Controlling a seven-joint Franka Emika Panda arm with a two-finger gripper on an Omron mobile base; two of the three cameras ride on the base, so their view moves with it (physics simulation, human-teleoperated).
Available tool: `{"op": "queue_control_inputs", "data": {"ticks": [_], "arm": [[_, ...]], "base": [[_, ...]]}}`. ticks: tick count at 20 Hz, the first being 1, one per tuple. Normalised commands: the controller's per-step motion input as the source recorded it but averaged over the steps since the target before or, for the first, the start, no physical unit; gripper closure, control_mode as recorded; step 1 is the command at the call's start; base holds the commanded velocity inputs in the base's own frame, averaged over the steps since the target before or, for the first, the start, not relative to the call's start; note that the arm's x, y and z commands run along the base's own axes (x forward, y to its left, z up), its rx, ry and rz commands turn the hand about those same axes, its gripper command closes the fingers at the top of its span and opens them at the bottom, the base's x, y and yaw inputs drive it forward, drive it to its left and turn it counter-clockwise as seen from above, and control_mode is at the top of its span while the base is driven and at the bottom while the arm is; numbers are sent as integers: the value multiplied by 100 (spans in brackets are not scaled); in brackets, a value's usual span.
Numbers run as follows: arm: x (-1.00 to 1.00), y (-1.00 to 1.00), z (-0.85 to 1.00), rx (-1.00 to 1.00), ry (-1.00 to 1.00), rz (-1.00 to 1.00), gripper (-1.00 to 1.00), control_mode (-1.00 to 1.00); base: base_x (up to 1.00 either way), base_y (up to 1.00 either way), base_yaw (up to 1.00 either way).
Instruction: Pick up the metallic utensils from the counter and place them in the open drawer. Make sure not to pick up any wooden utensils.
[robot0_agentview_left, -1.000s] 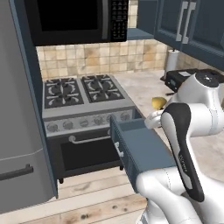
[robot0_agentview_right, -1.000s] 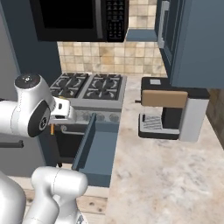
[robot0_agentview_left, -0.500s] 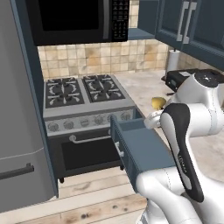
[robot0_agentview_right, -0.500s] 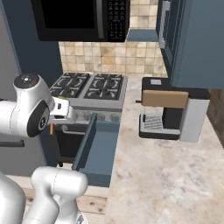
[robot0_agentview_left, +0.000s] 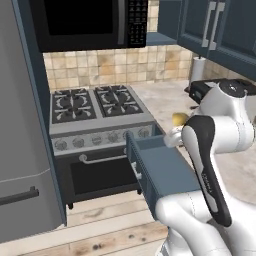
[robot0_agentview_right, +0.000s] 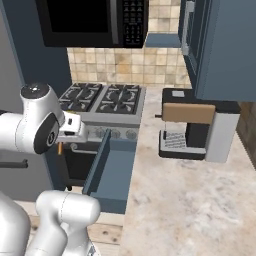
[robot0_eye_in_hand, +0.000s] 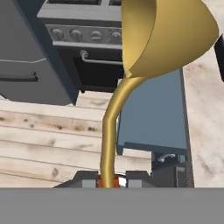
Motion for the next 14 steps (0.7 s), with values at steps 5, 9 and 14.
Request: {"op": "queue_control_inputs", "data": {"ticks": [5,9,14], "arm": [[31,0,-23,0,39,0,100,-100],[73,-1,-69,-5,40,2,100,-100],[75,-8,-86,0,2,2,100,-100]], "base": [[0,0,0],[0,0,0],[0,0,0]]}}
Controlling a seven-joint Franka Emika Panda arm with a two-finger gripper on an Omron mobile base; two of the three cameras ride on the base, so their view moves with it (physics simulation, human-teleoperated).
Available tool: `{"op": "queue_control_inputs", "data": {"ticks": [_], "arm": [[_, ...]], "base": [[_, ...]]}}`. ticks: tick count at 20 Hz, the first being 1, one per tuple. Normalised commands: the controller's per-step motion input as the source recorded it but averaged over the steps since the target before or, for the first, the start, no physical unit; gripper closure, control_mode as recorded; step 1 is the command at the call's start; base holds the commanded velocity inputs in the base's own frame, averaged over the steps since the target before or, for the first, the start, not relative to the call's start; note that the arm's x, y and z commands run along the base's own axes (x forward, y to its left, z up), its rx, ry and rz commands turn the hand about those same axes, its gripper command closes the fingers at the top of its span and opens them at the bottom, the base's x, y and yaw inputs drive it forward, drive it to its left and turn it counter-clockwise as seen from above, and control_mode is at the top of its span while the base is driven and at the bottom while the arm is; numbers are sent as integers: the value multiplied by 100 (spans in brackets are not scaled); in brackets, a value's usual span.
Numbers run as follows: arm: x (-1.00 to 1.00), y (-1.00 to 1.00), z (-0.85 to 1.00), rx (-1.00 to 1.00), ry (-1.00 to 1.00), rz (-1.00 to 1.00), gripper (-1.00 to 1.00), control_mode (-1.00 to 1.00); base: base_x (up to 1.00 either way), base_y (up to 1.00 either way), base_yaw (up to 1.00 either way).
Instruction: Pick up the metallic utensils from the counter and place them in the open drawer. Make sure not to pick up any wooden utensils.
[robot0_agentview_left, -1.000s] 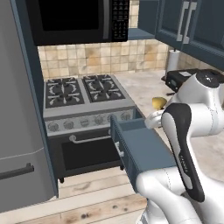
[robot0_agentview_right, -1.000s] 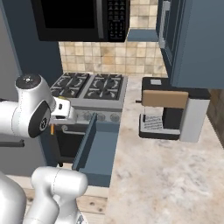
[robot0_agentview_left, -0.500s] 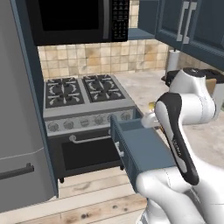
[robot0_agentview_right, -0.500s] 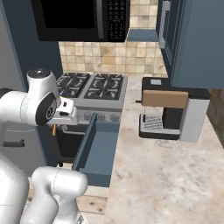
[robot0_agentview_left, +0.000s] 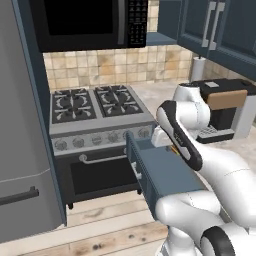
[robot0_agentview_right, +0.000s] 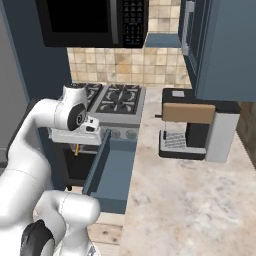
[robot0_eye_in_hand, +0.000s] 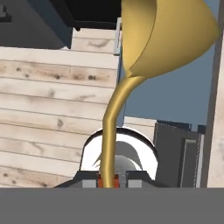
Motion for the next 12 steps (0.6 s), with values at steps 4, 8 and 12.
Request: {"op": "queue_control_inputs", "data": {"ticks": [4,8,12], "arm": [[38,-9,-59,5,-27,0,100,-100],[27,-2,-64,10,-28,0,100,-100],[24,0,-66,12,-22,0,100,-100]], "base": [[0,0,0],[0,0,0],[0,0,0]]}}
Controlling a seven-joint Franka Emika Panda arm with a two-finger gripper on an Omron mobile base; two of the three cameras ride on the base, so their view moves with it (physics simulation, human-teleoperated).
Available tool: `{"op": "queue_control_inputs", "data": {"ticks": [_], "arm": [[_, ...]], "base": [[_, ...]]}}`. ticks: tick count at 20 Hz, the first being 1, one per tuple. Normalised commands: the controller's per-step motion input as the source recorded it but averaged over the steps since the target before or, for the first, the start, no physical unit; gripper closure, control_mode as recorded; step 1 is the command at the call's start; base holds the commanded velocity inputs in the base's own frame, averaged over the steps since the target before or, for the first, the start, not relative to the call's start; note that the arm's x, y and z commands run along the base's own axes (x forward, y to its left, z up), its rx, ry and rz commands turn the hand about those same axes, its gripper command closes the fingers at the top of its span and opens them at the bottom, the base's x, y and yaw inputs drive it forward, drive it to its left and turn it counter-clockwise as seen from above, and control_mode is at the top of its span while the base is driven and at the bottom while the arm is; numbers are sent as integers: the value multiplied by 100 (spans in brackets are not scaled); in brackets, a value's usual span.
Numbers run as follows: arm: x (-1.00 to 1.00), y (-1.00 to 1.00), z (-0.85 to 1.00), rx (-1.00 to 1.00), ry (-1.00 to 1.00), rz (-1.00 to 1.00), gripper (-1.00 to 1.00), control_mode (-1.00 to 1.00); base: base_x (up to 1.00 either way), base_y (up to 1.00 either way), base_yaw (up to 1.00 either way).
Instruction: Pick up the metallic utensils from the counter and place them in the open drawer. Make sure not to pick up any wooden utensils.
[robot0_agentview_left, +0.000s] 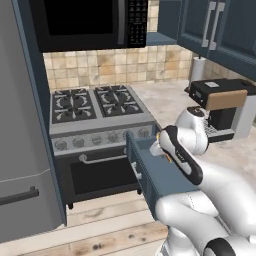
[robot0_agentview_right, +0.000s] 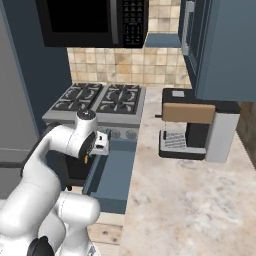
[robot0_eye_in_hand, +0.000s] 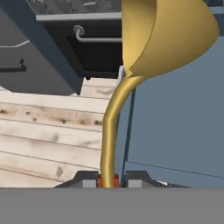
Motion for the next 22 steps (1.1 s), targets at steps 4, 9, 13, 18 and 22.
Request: {"op": "queue_control_inputs", "data": {"ticks": [4,9,13,18,22], "arm": [[37,0,-43,8,0,0,100,-100],[46,-1,-4,0,13,0,100,-100],[47,-6,-11,0,18,0,100,-100],[65,0,-43,0,10,0,100,-100],[52,0,-60,0,1,0,100,-100]], "base": [[0,0,0],[0,0,0],[0,0,0],[0,0,0],[0,0,0]]}}
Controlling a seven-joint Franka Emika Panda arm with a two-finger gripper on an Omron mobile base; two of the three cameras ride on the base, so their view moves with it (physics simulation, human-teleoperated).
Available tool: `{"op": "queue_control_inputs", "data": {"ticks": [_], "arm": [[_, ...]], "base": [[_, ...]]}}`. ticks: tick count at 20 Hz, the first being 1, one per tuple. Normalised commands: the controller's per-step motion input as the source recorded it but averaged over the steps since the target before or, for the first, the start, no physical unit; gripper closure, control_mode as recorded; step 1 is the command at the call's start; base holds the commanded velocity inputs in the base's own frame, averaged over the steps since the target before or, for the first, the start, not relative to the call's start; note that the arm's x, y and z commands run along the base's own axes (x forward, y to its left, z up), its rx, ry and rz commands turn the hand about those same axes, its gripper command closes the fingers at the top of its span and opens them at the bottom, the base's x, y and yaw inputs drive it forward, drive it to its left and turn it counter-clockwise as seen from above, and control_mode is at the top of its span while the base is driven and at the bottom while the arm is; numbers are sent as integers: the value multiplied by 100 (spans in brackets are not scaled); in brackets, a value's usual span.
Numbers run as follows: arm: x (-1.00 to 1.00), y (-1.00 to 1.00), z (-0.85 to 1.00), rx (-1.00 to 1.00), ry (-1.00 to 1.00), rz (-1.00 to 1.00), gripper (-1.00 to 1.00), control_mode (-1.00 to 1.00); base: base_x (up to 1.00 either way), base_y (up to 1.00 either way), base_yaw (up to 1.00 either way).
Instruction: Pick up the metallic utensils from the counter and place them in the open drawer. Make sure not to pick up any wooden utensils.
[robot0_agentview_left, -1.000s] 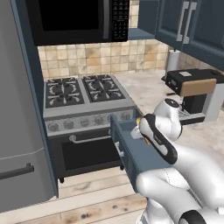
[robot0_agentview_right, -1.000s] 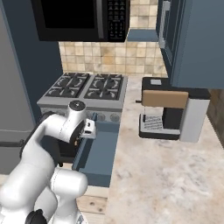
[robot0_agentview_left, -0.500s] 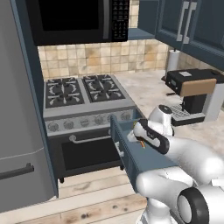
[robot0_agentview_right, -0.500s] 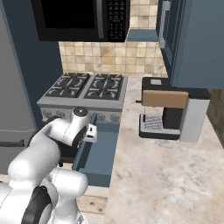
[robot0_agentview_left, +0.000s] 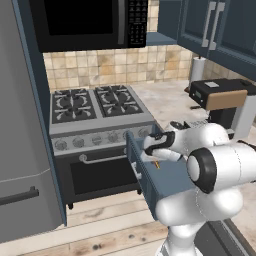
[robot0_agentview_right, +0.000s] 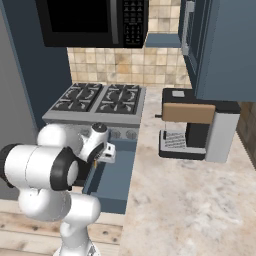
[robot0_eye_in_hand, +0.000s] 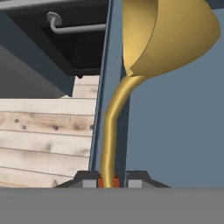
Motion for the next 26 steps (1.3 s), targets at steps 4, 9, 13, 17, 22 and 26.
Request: {"op": "queue_control_inputs", "data": {"ticks": [4,9,13,17,22,26], "arm": [[20,-3,-52,3,-5,0,100,-100],[18,-9,-39,6,-3,0,100,-100],[11,0,-34,3,-1,0,100,-100],[28,0,-23,0,0,0,100,-100],[26,16,-14,0,0,0,100,-100],[19,33,0,0,5,0,100,-100]], "base": [[0,0,0],[0,0,0],[0,0,0],[0,0,0],[0,0,0],[0,0,0]]}}
